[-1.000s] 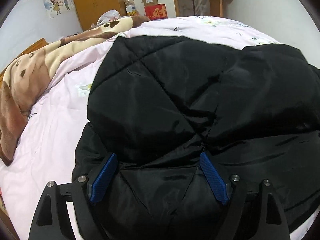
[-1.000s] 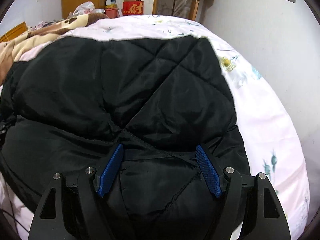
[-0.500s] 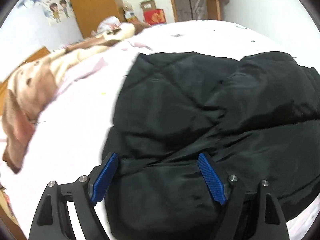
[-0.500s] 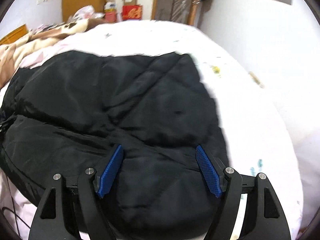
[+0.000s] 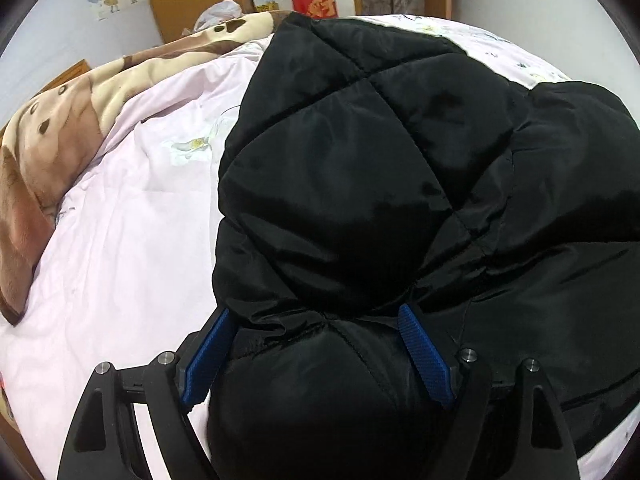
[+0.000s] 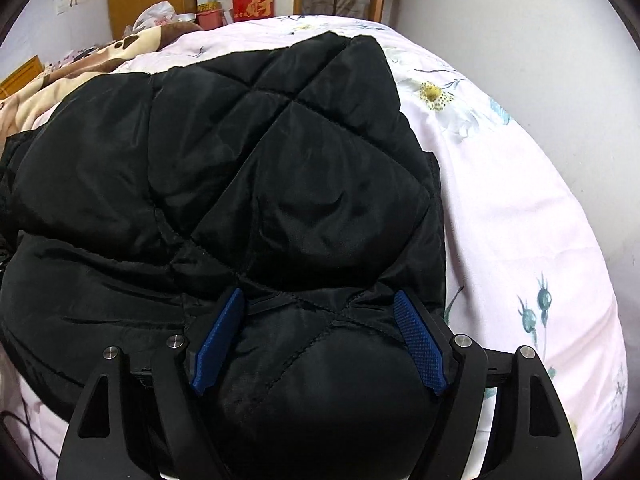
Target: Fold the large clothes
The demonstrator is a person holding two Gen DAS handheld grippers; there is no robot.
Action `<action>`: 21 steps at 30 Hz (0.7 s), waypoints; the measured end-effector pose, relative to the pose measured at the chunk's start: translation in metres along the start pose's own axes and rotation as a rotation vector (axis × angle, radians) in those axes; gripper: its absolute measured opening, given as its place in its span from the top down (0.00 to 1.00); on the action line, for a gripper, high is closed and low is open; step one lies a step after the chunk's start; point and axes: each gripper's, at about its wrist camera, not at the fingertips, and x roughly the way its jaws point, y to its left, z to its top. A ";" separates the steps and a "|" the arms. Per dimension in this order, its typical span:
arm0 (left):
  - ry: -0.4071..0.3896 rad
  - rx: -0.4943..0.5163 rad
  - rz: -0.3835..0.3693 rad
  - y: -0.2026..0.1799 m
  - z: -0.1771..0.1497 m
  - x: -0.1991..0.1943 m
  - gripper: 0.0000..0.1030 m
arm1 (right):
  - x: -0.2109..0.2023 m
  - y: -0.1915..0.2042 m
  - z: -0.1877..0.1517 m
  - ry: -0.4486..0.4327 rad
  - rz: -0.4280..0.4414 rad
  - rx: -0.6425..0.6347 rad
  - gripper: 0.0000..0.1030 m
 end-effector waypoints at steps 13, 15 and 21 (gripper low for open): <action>0.070 0.025 -0.296 0.086 0.014 -0.009 0.10 | -0.045 -0.080 -0.007 -0.006 0.138 0.072 0.25; 0.103 0.030 -0.337 0.091 0.020 -0.001 0.09 | -0.043 -0.092 -0.011 0.011 0.151 0.081 0.25; 0.189 -0.117 -0.457 0.117 0.032 0.033 0.06 | -0.029 -0.112 -0.014 0.069 0.266 0.148 0.24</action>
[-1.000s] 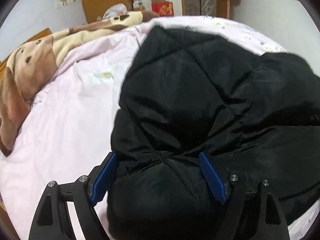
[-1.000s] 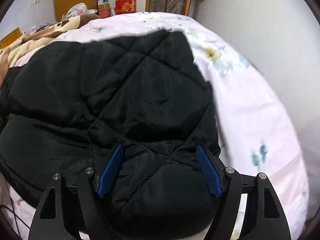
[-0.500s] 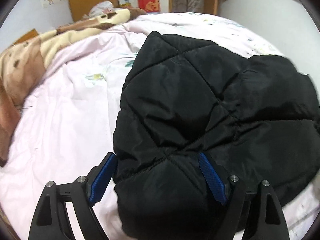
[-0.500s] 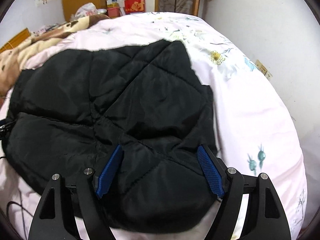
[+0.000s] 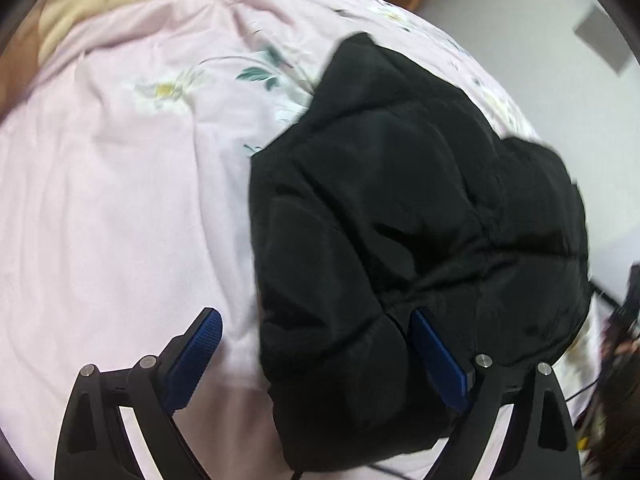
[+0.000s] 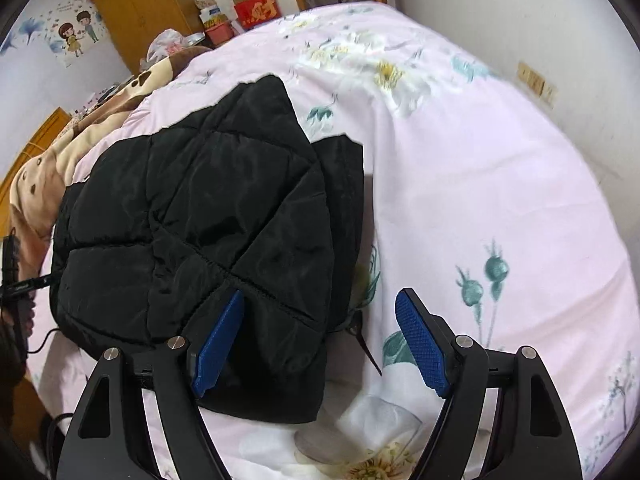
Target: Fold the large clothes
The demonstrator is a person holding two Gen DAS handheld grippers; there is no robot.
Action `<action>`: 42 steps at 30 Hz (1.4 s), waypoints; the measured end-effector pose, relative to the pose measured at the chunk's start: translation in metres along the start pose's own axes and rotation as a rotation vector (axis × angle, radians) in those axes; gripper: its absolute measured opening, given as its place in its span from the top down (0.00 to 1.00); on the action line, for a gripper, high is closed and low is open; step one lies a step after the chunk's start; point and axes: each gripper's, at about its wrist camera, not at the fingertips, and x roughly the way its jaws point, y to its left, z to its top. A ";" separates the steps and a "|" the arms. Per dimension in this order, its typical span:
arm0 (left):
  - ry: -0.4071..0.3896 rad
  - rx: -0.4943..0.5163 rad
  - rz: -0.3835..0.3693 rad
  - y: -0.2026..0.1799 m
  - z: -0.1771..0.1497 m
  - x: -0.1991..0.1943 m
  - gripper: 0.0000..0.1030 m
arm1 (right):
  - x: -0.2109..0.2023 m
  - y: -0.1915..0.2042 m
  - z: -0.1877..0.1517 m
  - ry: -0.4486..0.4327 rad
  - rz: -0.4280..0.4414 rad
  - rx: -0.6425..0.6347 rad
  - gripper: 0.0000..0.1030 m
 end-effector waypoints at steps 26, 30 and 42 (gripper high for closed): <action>0.200 -0.021 -0.120 0.025 0.058 0.093 0.00 | 0.100 0.014 0.030 0.202 0.340 0.025 0.09; 0.216 -0.025 -0.075 0.021 0.066 0.098 0.00 | 0.100 0.024 0.033 0.220 0.308 -0.001 0.16; 0.220 -0.095 -0.073 0.021 0.066 0.086 0.25 | 0.080 0.058 0.028 0.165 0.244 -0.097 0.40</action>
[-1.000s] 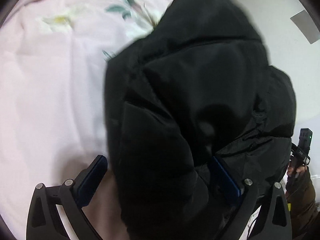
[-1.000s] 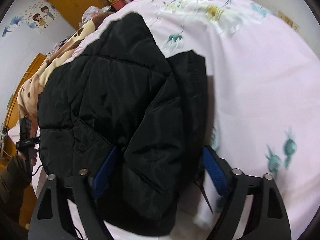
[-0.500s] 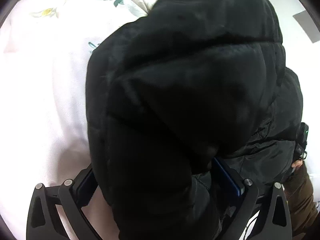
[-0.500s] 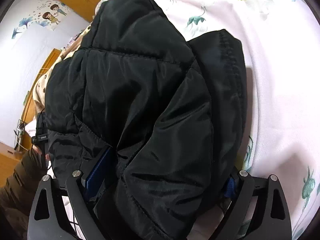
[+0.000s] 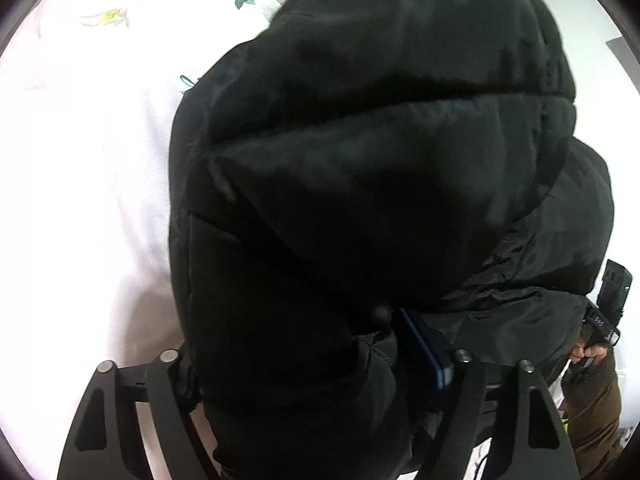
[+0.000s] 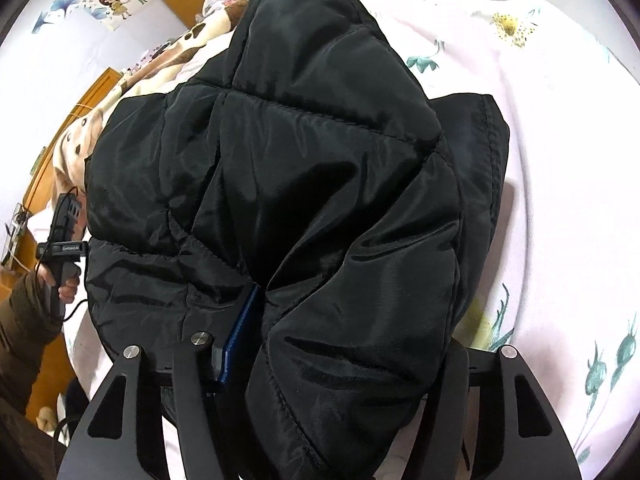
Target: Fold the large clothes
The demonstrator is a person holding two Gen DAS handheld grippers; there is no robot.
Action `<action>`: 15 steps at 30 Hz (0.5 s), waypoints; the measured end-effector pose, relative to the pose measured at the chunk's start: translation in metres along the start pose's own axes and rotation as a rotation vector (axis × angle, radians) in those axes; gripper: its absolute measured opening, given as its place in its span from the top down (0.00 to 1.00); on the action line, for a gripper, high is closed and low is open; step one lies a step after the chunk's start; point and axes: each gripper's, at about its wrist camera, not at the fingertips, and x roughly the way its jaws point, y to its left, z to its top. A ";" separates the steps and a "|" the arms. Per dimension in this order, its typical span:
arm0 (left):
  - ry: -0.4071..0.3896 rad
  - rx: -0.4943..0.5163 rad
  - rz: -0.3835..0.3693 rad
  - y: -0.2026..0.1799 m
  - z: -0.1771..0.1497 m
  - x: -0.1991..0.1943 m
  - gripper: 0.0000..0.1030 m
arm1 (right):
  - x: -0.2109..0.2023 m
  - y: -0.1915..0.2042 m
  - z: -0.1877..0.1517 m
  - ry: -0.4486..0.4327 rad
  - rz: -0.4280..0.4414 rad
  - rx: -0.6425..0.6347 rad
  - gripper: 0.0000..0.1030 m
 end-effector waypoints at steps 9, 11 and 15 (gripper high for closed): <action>-0.019 -0.048 -0.055 0.021 0.006 -0.006 0.40 | 0.011 0.022 -0.001 -0.017 -0.048 -0.002 0.41; -0.044 -0.048 -0.069 0.020 0.012 -0.013 0.52 | 0.011 0.029 -0.003 -0.029 -0.058 0.000 0.43; -0.054 -0.033 -0.081 0.022 0.001 -0.023 0.56 | 0.005 0.040 -0.012 -0.055 -0.065 -0.014 0.51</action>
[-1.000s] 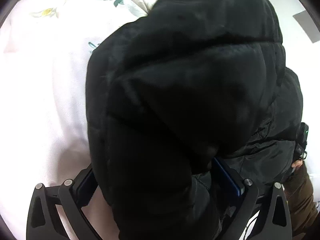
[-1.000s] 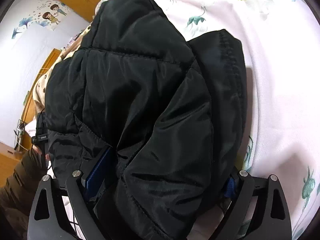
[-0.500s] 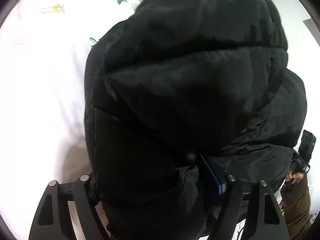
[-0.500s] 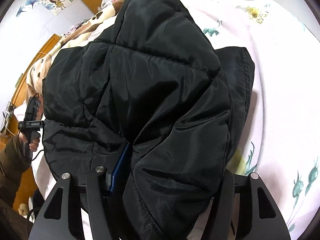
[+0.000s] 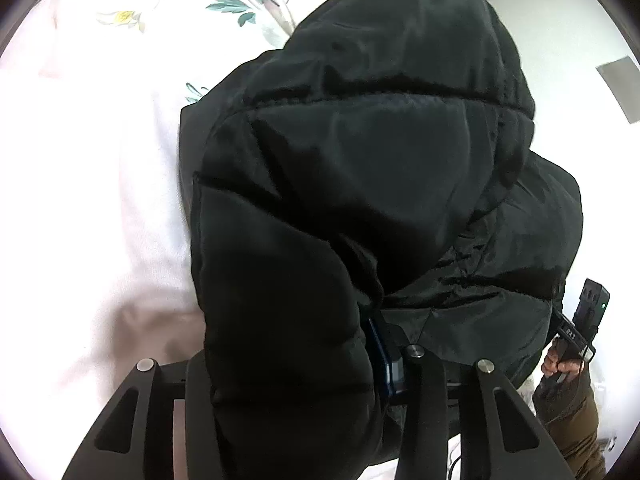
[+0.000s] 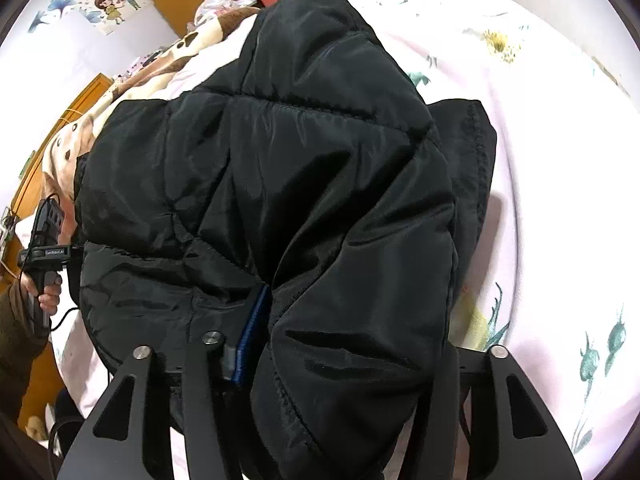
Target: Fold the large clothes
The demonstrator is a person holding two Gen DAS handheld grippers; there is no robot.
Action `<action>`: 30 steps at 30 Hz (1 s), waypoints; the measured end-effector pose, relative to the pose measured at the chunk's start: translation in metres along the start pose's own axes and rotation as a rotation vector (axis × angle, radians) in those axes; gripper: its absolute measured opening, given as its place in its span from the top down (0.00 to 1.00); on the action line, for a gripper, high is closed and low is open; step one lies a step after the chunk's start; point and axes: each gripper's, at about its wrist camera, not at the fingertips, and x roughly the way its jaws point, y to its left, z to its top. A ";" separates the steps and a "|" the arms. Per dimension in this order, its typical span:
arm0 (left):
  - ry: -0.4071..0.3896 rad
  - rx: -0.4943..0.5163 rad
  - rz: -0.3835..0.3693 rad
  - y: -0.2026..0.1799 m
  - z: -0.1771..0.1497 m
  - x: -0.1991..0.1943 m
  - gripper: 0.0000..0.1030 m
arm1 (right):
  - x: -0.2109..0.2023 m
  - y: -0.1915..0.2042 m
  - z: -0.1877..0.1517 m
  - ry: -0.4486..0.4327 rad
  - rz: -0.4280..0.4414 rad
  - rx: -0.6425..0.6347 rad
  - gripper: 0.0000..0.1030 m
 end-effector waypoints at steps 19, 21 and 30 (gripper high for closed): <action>0.101 0.005 -0.129 0.035 0.021 0.029 0.50 | 0.001 0.001 0.008 0.022 -0.027 -0.012 0.51; 0.076 0.010 -0.072 0.026 0.017 0.023 0.54 | -0.002 0.009 0.008 0.011 -0.059 -0.032 0.55; -0.079 0.117 0.175 -0.034 0.002 -0.011 0.68 | -0.028 0.048 0.006 -0.085 -0.175 -0.104 0.72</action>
